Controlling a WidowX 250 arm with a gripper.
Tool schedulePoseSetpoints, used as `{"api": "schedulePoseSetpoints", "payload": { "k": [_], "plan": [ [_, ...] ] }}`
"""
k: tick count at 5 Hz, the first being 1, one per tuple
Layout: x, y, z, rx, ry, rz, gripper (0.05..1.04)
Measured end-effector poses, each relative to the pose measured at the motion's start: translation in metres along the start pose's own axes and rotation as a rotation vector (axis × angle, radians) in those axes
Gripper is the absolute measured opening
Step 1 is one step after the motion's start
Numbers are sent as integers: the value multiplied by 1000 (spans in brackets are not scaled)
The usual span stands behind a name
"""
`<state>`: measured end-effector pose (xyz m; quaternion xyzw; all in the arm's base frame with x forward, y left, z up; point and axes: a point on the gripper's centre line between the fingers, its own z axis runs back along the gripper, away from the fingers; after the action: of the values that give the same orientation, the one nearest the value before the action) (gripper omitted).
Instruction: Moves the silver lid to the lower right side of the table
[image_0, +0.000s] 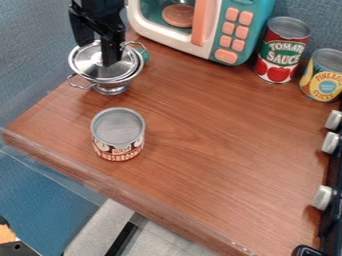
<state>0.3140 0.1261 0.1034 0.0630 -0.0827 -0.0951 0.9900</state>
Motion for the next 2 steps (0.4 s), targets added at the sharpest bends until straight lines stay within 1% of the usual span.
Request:
{"api": "schedulePoseSetpoints", "payload": {
  "k": [1, 2],
  "plan": [
    [8, 3, -7, -20, 2, -21, 999],
    [15, 1, -19, -29, 34, -33, 999]
  ]
}}
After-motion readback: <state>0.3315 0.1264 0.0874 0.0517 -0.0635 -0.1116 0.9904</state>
